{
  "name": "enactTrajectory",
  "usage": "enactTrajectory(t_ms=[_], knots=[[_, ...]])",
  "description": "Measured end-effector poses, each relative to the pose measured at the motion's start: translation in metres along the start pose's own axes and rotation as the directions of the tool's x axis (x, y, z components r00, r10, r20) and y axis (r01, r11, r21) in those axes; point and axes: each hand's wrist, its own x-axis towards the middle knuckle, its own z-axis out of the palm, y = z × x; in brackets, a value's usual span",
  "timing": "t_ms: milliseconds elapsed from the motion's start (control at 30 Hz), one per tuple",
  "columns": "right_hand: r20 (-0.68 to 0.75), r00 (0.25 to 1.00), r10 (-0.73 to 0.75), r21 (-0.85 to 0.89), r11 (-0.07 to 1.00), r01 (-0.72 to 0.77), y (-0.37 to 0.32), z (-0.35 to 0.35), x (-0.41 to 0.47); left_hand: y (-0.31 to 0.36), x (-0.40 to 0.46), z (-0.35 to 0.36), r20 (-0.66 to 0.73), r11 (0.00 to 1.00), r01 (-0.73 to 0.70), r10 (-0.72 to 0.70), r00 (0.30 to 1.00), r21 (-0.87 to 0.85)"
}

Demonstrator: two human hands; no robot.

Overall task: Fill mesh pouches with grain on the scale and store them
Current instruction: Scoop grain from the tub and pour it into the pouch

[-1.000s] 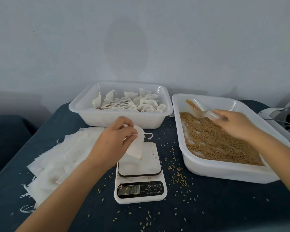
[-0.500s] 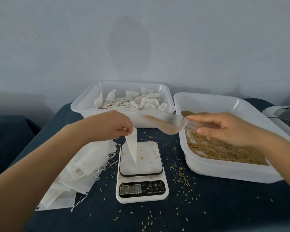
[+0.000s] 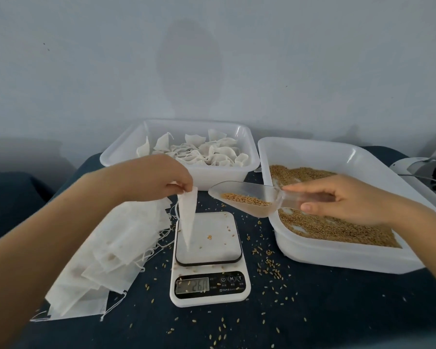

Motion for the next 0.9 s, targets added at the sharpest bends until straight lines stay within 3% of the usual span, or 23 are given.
enactTrajectory(t_ms=[100,200,433,567,667,900], knots=[[0.000,1.000,0.005,0.028,1.000,-0.005,-0.003,0.004,0.007,0.012,0.008,0.008,0.111,0.990,-0.050,0.035,0.993,0.135],[0.005,1.000,0.003,0.026,1.000,-0.003,-0.007,0.003,0.009,0.027,0.012,0.031,0.117,0.979,-0.039,0.016,0.993,0.198],[0.052,0.998,0.023,-0.029,0.999,-0.022,-0.007,-0.011,-0.001,0.035,-0.004,0.068,-0.128,0.999,-0.012,0.006,0.992,-0.047],[0.089,0.996,0.027,-0.045,0.999,-0.023,-0.009,-0.012,-0.002,0.041,-0.013,0.069,-0.254,0.981,-0.189,0.173,0.952,-0.037],[0.117,0.993,0.019,-0.080,0.997,-0.010,-0.010,-0.011,-0.001,0.038,-0.018,0.066,-0.243,0.967,-0.252,0.235,0.941,-0.039],[0.138,0.990,-0.016,-0.137,0.990,0.035,-0.015,-0.011,0.005,0.031,-0.026,0.056,-0.214,0.962,-0.260,0.238,0.947,-0.084]])
